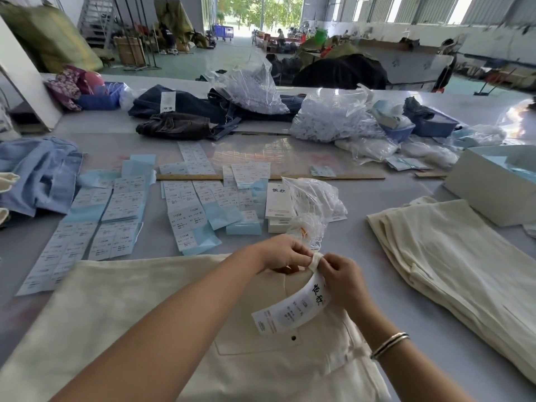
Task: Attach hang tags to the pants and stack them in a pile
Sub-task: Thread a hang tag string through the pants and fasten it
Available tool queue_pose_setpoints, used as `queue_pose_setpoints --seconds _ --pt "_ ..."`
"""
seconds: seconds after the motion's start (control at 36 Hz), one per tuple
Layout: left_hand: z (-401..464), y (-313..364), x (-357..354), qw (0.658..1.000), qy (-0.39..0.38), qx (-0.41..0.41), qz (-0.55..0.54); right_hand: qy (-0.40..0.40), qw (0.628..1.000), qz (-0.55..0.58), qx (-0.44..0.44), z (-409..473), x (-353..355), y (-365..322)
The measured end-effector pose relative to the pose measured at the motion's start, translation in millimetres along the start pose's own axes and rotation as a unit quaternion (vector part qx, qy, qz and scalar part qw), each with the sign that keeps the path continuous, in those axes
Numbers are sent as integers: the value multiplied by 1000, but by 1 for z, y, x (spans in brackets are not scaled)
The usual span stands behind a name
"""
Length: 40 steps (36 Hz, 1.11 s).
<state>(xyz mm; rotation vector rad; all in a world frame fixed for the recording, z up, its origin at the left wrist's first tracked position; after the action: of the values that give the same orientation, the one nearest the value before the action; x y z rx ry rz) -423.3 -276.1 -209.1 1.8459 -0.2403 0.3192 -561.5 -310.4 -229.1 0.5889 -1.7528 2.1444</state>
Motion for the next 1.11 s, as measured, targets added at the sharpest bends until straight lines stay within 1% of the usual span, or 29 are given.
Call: queue_pose_setpoints --seconds 0.14,0.25,0.47,0.64,0.78,0.92,1.11 --pt "-3 -1 0 999 -23 21 9 -15 1000 23 1 -6 -2 -2" --pt "-4 -2 0 999 -34 18 15 -52 999 16 -2 -6 -1 -5" --pt "-6 -3 -2 997 -63 33 14 -144 982 99 -74 -9 -5 -4" --pt "-8 -3 -2 997 -65 39 16 -156 969 148 -121 -15 -10 0" --pt "-7 -5 -3 998 -54 40 3 -139 961 188 -148 -21 -11 1" --pt "-6 -7 -5 999 -45 29 -9 -139 953 205 -173 -21 -14 4" --pt "-4 -15 -7 999 -32 22 -35 -198 950 173 -169 -15 -16 -2"
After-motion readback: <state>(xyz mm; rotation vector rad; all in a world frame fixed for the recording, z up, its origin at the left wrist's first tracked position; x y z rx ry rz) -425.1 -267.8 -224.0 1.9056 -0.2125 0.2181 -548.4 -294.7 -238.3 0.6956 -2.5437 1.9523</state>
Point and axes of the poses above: each hand's wrist, its own z-axis towards the middle knuckle, its own x-axis out of the back of the hand, y = z × x, the point moved 6 cm from there along z, towards the middle knuckle, and after that the axes turned 13 degrees about y, right-handed, at the moved point
